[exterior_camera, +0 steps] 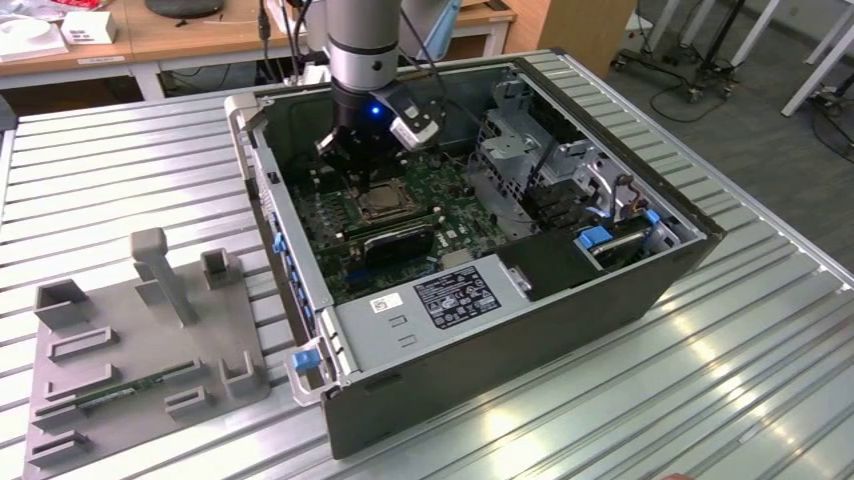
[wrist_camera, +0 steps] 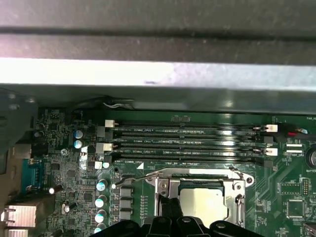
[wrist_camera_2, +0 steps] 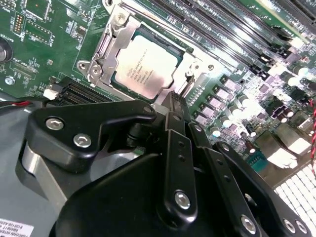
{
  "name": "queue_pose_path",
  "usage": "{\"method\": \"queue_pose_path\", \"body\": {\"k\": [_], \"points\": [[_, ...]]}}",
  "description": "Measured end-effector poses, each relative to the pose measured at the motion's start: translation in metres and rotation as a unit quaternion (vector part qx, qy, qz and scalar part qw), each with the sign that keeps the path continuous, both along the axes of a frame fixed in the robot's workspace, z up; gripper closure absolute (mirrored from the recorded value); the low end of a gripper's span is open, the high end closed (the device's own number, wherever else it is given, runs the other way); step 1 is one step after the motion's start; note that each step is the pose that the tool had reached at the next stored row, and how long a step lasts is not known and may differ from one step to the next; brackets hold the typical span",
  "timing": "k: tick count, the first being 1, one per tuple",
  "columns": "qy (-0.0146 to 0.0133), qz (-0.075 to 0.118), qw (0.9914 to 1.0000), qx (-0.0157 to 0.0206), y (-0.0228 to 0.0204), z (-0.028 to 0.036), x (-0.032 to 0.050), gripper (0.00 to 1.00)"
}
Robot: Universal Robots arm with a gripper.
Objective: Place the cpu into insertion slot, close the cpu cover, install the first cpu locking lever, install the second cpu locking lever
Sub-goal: 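Close the cpu cover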
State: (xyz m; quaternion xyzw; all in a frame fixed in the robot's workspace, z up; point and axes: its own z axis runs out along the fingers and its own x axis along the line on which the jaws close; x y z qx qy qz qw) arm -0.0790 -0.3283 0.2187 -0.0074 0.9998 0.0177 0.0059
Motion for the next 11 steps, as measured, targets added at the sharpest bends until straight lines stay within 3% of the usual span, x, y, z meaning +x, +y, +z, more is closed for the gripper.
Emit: {"method": "queue_pose_path", "body": {"k": [11], "points": [[0.0011,-0.001,1.00000,0.0000,-0.0003,0.0001,0.0222,0.89]]}}
